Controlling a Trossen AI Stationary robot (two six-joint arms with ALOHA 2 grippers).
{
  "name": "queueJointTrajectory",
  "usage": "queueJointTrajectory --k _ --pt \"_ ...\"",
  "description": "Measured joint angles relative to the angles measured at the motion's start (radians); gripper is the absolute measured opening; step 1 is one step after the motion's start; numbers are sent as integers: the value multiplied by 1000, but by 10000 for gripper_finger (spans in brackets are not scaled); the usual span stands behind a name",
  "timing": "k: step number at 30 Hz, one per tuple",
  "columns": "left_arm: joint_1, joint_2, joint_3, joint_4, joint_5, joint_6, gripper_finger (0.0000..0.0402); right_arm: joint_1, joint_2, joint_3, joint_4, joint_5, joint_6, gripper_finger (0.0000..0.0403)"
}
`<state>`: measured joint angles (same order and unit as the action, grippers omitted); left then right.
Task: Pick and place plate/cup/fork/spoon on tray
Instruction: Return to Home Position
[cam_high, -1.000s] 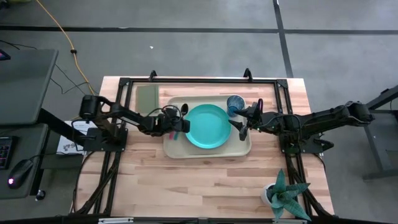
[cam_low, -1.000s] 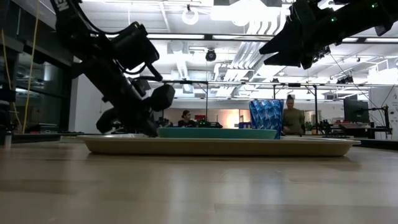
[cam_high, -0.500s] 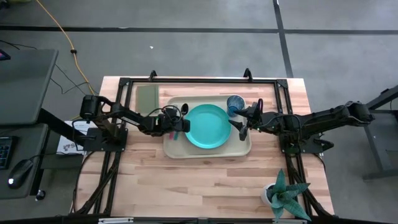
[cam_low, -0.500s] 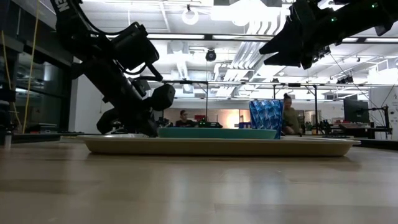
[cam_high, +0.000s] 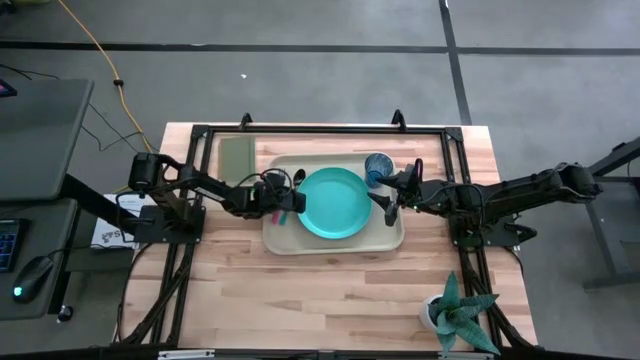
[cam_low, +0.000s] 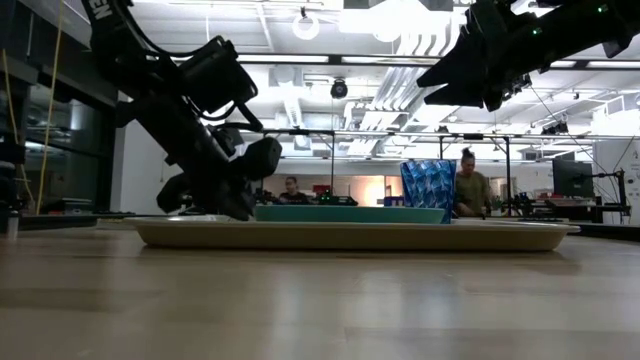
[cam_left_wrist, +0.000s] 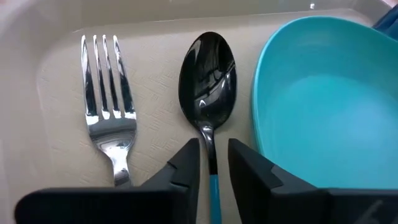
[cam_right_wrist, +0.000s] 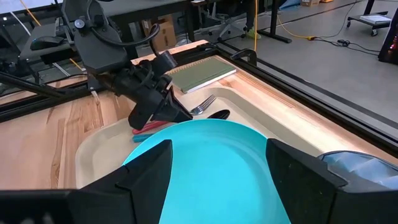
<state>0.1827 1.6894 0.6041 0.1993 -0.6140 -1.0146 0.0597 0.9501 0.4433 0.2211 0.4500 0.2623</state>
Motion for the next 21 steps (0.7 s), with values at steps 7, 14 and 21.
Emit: queueJointTrajectory --k 7,14,21 --pt "63 -58 0 -1 8 148 92 0 0 0 0 0 0 252" --pt "156 -262 0 -12 22 380 104 0 0 0 0 8 0 252" --pt "151 -538 18 -12 158 671 104 0 0 0 1 21 0 252"
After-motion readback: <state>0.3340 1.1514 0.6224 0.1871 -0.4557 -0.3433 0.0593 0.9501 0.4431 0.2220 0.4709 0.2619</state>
